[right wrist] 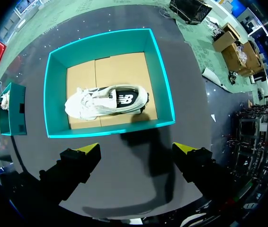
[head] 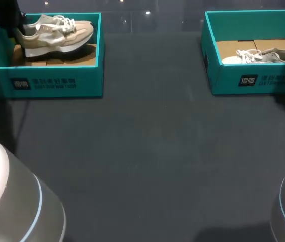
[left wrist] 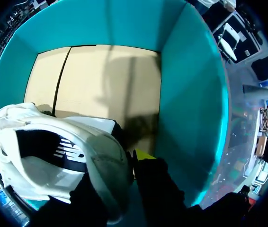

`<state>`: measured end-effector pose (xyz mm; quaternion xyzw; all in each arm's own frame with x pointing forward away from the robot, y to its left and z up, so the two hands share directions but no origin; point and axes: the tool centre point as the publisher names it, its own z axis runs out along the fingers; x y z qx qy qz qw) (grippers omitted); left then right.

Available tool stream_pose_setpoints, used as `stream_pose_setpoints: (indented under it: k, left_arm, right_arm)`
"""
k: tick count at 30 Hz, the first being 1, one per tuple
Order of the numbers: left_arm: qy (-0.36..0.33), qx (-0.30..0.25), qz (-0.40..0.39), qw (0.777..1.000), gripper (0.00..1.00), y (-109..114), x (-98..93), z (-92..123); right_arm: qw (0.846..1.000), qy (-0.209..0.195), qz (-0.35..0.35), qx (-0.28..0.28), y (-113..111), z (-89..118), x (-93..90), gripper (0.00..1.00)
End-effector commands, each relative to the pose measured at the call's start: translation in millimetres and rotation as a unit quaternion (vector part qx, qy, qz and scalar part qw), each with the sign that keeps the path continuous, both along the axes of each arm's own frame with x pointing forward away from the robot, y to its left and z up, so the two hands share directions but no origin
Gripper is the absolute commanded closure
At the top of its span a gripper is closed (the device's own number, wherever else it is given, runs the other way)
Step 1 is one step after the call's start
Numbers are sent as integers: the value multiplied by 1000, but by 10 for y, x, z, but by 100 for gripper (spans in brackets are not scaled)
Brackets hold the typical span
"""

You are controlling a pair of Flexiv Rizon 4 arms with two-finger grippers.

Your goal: Take the shoe out of the shoebox, open the shoe tongue, remove and reinsert the insole, then place the shoe into the shoebox

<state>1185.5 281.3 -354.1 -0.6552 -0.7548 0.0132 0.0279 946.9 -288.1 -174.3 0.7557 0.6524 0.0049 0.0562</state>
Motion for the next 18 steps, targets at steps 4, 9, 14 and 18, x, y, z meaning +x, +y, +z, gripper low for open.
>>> stream_pose_setpoints:
  k: [4, 9, 14, 18]
  left_arm:
    - [-21, -3, -6, 1000, 100, 58, -68, 564]
    - [-28, -1, -12, 1000, 100, 79, -91, 907]
    - [-39, 3, -21, 999, 100, 104, -155, 1236]
    - [-51, 14, -27, 998, 100, 104, -201, 1460]
  right_arm:
    - [1000, 0, -1, 0, 4, -2, -5, 0]
    - [1000, 0, -1, 0, 4, -2, -5, 0]
    - [1000, 0, -1, 0, 4, -2, -5, 0]
    - [1000, 0, -1, 0, 4, -2, -5, 0]
